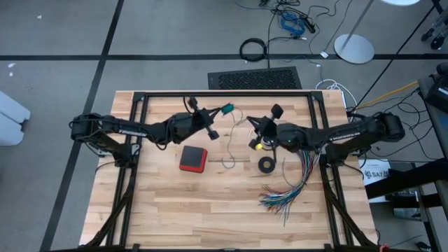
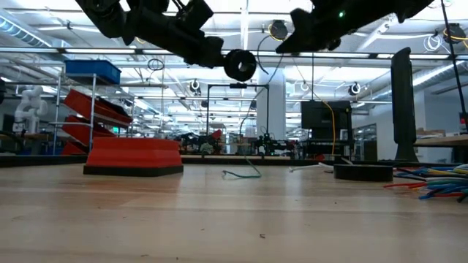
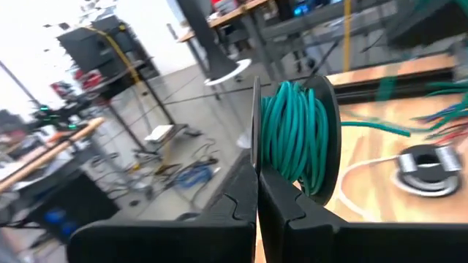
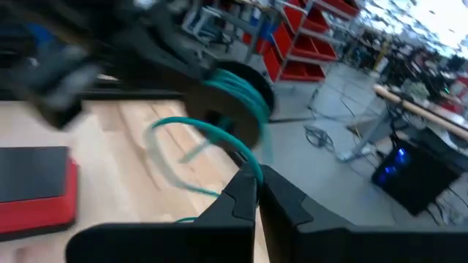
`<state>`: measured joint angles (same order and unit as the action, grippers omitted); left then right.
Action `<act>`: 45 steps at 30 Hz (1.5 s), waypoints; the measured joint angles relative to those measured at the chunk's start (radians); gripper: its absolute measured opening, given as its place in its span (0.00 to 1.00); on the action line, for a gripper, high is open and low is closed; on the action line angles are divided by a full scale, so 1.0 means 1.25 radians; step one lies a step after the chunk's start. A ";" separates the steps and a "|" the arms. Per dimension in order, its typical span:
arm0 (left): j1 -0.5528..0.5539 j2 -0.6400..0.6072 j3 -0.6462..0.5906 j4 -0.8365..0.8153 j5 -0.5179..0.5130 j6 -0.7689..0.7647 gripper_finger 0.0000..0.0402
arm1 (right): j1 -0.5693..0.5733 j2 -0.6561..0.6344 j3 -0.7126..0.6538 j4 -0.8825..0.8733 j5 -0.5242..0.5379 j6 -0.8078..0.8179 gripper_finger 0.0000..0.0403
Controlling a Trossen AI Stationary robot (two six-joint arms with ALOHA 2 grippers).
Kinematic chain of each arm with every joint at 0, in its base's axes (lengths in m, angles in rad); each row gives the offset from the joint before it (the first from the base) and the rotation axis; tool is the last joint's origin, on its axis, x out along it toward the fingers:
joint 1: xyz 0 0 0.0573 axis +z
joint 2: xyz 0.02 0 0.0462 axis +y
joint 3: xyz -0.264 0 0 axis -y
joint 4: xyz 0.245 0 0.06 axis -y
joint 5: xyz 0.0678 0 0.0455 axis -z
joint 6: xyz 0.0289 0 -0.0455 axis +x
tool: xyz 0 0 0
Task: Coiling cords
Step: Uncoil the green wire cable from the spool
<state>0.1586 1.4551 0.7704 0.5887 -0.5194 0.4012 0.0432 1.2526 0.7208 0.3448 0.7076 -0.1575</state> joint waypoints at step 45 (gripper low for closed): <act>0.133 -0.001 0.031 0.165 0.115 -0.185 0.00 | -0.003 0.214 0.015 0.073 -0.231 0.052 0.11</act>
<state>0.3255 1.4540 0.8097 0.7948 -0.3761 0.1704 0.0396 1.5204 0.7399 0.4362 0.4194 -0.0929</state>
